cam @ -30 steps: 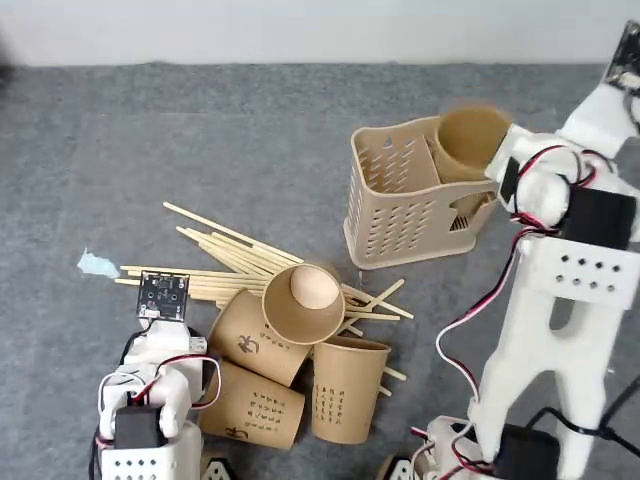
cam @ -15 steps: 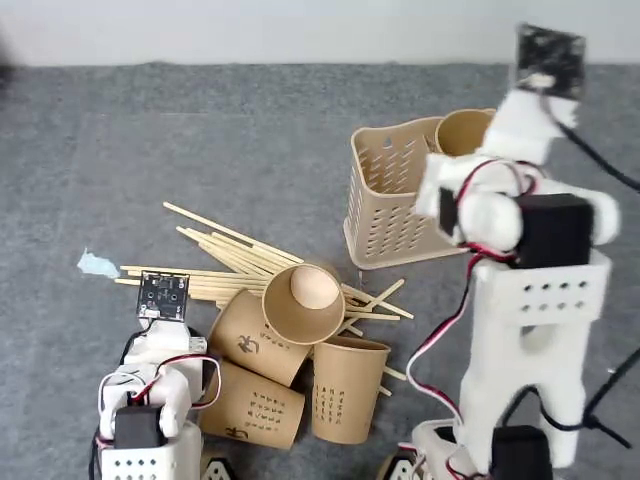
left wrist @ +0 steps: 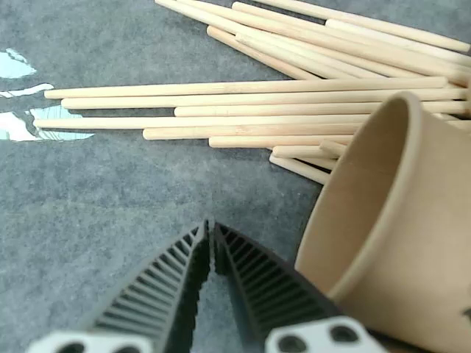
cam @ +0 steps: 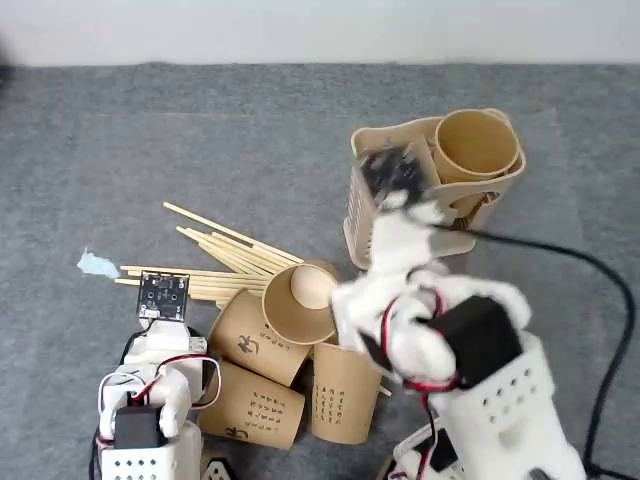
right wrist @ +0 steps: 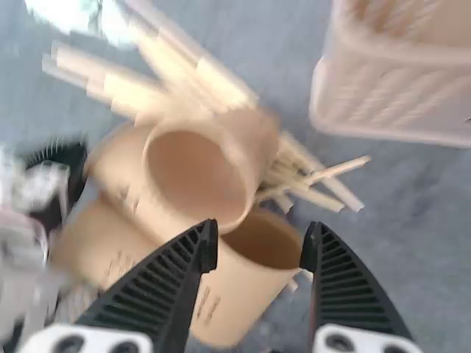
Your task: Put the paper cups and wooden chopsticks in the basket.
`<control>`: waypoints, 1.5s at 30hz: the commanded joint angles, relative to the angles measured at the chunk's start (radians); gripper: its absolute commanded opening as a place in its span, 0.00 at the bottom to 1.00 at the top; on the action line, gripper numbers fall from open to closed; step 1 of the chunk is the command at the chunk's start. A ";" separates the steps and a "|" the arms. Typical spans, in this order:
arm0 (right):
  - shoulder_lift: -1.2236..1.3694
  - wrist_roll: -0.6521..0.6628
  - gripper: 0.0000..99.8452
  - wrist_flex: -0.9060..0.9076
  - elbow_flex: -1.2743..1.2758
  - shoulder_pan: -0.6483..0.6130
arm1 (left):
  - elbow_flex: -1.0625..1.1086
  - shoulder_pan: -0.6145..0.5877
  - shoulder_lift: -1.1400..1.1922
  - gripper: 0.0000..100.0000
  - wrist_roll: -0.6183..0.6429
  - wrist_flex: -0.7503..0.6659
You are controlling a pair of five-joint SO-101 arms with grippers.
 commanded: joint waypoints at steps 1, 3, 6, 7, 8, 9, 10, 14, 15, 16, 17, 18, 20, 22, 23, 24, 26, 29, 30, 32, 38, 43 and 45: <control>-0.065 -0.002 0.19 -0.085 0.124 -0.033 | -0.010 -0.002 -0.015 0.01 -0.002 0.003; -0.064 0.026 0.19 -0.148 0.189 -0.031 | -0.010 -0.002 -0.015 0.01 -0.002 0.003; -0.064 0.074 0.19 -0.254 0.279 -0.031 | -0.010 -0.002 -0.015 0.01 -0.002 0.003; -0.064 0.083 0.19 -0.286 0.302 -0.031 | -0.010 -0.002 -0.015 0.01 -0.002 0.003; -0.064 0.094 0.19 -0.314 0.321 -0.033 | -0.010 -0.002 -0.015 0.01 -0.002 0.003; -0.064 0.104 0.19 -0.338 0.336 -0.033 | -0.010 -0.002 -0.015 0.01 -0.002 0.003; -0.064 0.115 0.19 -0.361 0.351 -0.035 | -0.010 -0.002 -0.015 0.01 -0.002 0.003; -0.064 0.143 0.19 -0.447 0.433 -0.033 | -0.010 -0.002 -0.015 0.01 -0.002 0.003; -0.064 0.147 0.19 -0.463 0.457 -0.031 | -0.010 -0.002 -0.015 0.01 -0.002 0.003; -0.064 0.149 0.17 -0.472 0.476 -0.031 | -0.010 -0.002 -0.015 0.01 -0.002 0.003; -0.064 0.149 0.15 -0.478 0.488 -0.031 | -0.010 -0.002 -0.015 0.01 -0.002 0.003; -0.065 0.149 0.10 -0.478 0.489 -0.030 | -0.010 -0.002 -0.015 0.01 -0.002 0.003; -0.074 0.150 0.02 -0.479 0.488 -0.030 | -0.010 -0.002 -0.015 0.01 -0.002 0.003; -0.074 0.150 0.02 -0.479 0.488 -0.030 | -0.010 -0.002 -0.015 0.01 -0.002 0.003; -0.074 0.150 0.02 -0.479 0.488 -0.030 | -0.010 -0.002 -0.015 0.01 -0.002 0.003; -0.074 0.150 0.01 -0.479 0.488 -0.030 | -0.010 -0.002 -0.015 0.01 -0.002 0.003; -0.076 0.150 0.01 -0.479 0.485 -0.030 | -0.010 -0.002 -0.015 0.01 -0.002 0.003; -0.076 0.147 0.01 -0.455 0.430 -0.019 | -0.010 -0.002 -0.015 0.01 -0.002 0.003; -0.076 0.147 0.01 -0.438 0.394 -0.008 | -0.010 -0.002 -0.015 0.01 -0.002 0.003; -0.076 0.147 0.01 -0.401 0.316 0.013 | -0.010 -0.002 -0.015 0.01 -0.002 0.003; -0.074 0.147 0.01 -0.226 0.017 0.104 | -0.010 -0.002 -0.015 0.01 -0.002 0.003; -0.064 0.152 0.01 -0.120 -0.222 0.228 | -0.010 -0.002 -0.015 0.01 -0.002 0.003; -0.064 0.153 0.01 -0.113 -0.282 0.289 | -0.010 -0.002 -0.015 0.01 -0.002 0.003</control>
